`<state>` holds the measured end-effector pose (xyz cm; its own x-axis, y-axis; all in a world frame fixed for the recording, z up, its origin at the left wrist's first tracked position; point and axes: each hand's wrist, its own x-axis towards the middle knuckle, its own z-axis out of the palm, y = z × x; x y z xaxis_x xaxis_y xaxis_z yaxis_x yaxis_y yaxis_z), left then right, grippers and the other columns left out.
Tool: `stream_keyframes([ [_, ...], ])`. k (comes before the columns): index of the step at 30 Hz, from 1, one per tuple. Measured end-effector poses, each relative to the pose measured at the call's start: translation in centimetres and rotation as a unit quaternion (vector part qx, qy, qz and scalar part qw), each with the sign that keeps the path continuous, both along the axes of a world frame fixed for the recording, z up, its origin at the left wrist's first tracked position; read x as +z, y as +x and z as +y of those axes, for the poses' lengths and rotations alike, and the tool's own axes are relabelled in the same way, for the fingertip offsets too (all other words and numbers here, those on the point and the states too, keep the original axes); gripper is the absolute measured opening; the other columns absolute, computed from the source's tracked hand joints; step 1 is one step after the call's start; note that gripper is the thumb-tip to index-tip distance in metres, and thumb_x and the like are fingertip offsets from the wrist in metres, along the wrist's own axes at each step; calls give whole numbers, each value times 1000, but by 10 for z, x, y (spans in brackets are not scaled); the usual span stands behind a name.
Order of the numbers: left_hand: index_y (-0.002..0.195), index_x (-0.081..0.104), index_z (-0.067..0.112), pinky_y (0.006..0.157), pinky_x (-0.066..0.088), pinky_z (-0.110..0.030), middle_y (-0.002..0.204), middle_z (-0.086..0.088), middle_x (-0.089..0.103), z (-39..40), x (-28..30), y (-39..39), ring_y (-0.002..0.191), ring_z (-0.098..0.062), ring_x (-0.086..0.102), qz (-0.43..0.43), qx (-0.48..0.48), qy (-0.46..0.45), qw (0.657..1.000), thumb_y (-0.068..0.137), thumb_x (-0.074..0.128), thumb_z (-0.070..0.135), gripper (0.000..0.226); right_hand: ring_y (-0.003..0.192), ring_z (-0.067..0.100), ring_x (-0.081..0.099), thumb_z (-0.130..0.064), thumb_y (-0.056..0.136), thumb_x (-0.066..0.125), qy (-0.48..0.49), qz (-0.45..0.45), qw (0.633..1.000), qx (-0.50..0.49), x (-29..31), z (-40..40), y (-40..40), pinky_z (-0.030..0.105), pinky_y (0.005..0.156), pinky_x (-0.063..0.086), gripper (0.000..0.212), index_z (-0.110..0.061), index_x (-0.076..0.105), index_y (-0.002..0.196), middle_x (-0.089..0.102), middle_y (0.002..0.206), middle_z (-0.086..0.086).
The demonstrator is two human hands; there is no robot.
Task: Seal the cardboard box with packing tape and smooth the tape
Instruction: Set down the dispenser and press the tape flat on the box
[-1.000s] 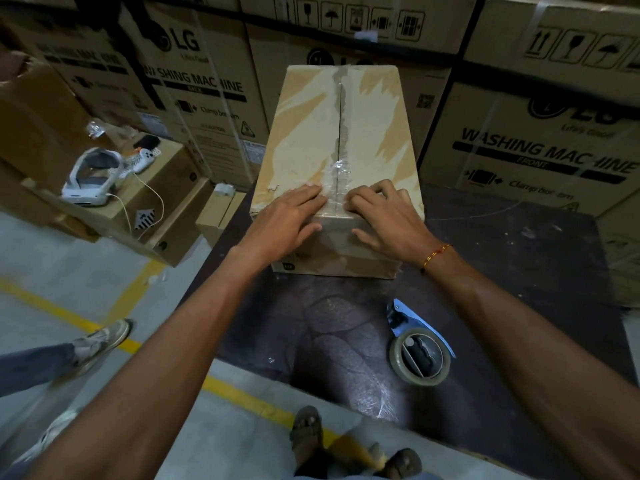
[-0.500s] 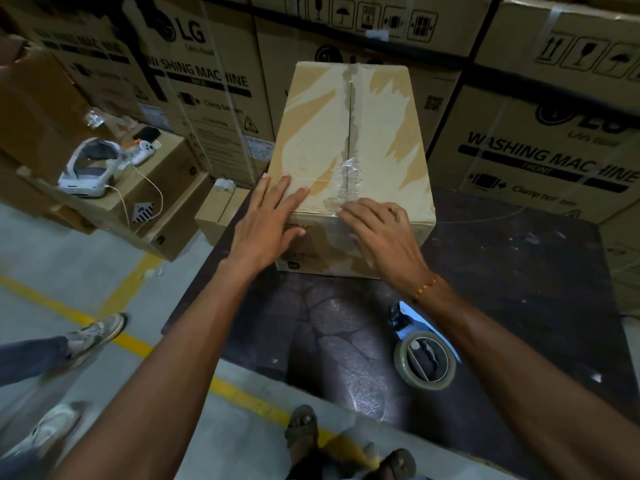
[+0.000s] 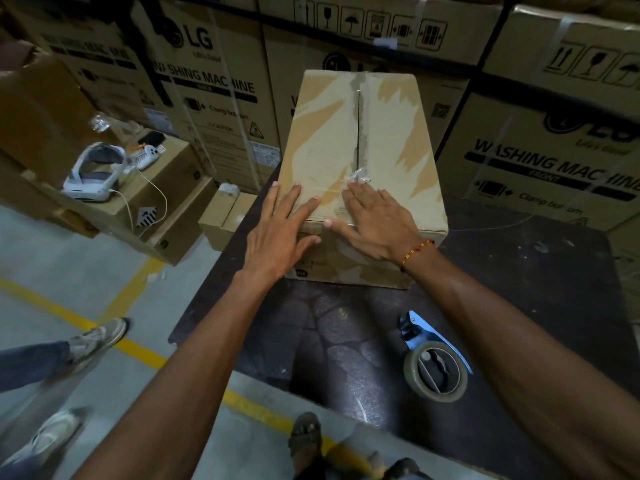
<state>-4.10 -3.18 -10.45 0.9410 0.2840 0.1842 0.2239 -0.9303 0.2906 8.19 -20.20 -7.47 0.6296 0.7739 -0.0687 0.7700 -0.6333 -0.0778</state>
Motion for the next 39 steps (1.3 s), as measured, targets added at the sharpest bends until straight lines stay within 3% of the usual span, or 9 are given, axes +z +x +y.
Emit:
stream_keyframes([
  [8,152,30,38,108,40,-56,167,2,17,-4,1,-2,155,-29,1,5,8,7,1000,91,63,47,70,156,17,1,-78,90,11,16,57,998,24,12,-26,-30,38,126,4,94,-16,9,160,4,169,3],
  [12,152,29,37,111,36,-56,167,0,17,-4,-1,-2,155,-30,1,1,2,6,1000,90,64,48,72,156,15,0,-76,92,14,29,34,998,44,11,-49,-47,39,127,5,89,-20,6,161,3,169,1],
  [19,152,28,38,119,28,-55,167,0,17,-7,3,0,155,-31,1,19,7,15,1000,89,61,54,72,155,21,11,-70,95,24,-11,-11,1000,4,3,-30,-3,43,124,13,86,-14,15,159,12,169,6],
  [23,144,38,32,119,13,-65,163,-2,25,-17,13,8,153,-34,9,32,19,48,998,85,43,76,74,148,29,34,-75,91,22,28,-87,996,-1,-11,-33,-9,47,119,29,91,-9,37,152,36,160,13],
  [27,124,46,24,104,33,-72,153,-3,35,-25,22,16,145,-34,23,21,16,28,999,81,35,84,74,144,31,41,-63,96,39,79,-89,993,15,-12,-40,-2,47,116,36,75,-8,47,146,46,154,13],
  [29,119,45,24,97,42,-69,149,-4,37,-25,20,16,141,-35,26,7,10,18,1000,82,38,82,70,146,29,38,-51,97,51,79,-85,992,46,-11,-47,4,45,119,33,66,-9,44,148,42,157,12],
  [32,121,45,23,98,41,-70,151,-5,36,-24,18,17,142,-35,25,13,8,30,999,83,41,80,69,149,27,30,-37,97,60,49,-77,991,99,-7,-61,13,37,121,22,65,-11,37,152,33,161,11],
  [35,125,44,22,99,39,-71,154,-4,34,-25,20,20,144,-35,22,31,12,33,999,79,41,83,76,149,29,30,-47,97,55,43,-92,989,106,-9,-68,19,40,123,24,68,-11,37,152,34,161,11],
  [39,125,44,19,92,45,-68,150,-6,38,-37,19,23,140,-36,30,35,50,88,994,74,34,91,89,141,27,43,-58,101,35,118,-106,986,52,-15,-61,13,42,117,35,63,-13,53,140,51,150,8],
])
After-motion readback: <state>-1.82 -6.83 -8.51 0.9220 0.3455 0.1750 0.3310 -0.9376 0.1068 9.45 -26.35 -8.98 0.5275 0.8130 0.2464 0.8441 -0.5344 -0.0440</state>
